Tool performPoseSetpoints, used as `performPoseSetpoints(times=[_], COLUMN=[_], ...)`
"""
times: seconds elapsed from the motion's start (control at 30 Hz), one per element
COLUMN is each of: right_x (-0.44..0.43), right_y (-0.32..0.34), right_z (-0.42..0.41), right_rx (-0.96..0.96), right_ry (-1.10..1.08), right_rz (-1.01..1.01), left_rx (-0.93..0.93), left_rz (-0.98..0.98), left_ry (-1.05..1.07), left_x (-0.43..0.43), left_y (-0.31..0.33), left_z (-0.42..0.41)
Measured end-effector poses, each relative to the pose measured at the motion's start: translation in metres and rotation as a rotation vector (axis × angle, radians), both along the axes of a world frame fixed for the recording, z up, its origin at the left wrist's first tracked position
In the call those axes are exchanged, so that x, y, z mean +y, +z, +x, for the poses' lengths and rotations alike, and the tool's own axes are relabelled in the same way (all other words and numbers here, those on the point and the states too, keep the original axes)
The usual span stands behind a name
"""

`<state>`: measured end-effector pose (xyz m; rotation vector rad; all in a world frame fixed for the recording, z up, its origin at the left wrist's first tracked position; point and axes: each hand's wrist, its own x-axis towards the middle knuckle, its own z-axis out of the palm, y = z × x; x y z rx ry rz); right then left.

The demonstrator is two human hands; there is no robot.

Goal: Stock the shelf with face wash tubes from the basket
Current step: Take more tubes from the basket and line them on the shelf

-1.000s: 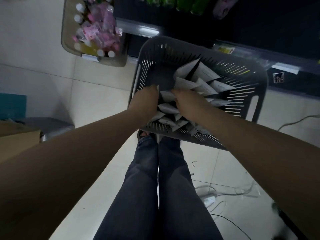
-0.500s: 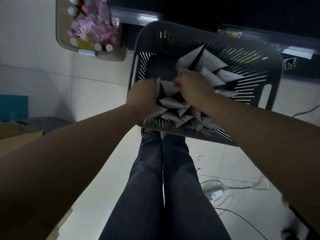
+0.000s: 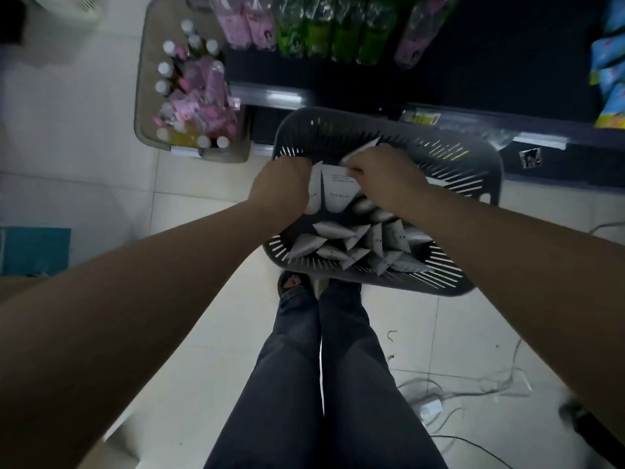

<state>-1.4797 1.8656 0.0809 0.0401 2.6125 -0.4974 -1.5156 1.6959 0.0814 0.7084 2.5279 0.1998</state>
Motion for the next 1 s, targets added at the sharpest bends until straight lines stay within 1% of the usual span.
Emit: performPoseSetpoints(times=[0.13, 0.2, 0.3, 0.43, 0.8, 1.0], right_x=[0.001, 0.004, 0.008, 0.015, 0.039, 0.049], right_y=[0.045, 0.071, 0.114, 0.167, 0.311, 0.382], right_z=[-0.004, -0.008, -0.015, -0.019, -0.015, -0.011], right_rx=[0.021, 0.053, 0.097, 0.173, 0.371, 0.482], right_ry=[-0.027, -0.013, -0.02, -0.077, -0.229, -0.271], right_rz=[-0.029, -0.006, 0.027, 0.006, 0.105, 0.168], left_rx=[0.037, 0.081, 0.128, 0.211, 0.373, 0.403], left_rz=[0.012, 0.011, 0.024, 0.007, 0.13, 0.223], left_ry=[-0.06, -0.11, -0.161, -0.208, -0.267, -0.351], left_x=[0.003, 0.005, 0.01, 0.021, 0.049, 0.064], left_y=[0.034, 0.056, 0.096, 0.153, 0.301, 0.375], left_z=[-0.013, -0.019, -0.031, -0.045, -0.072, -0.072])
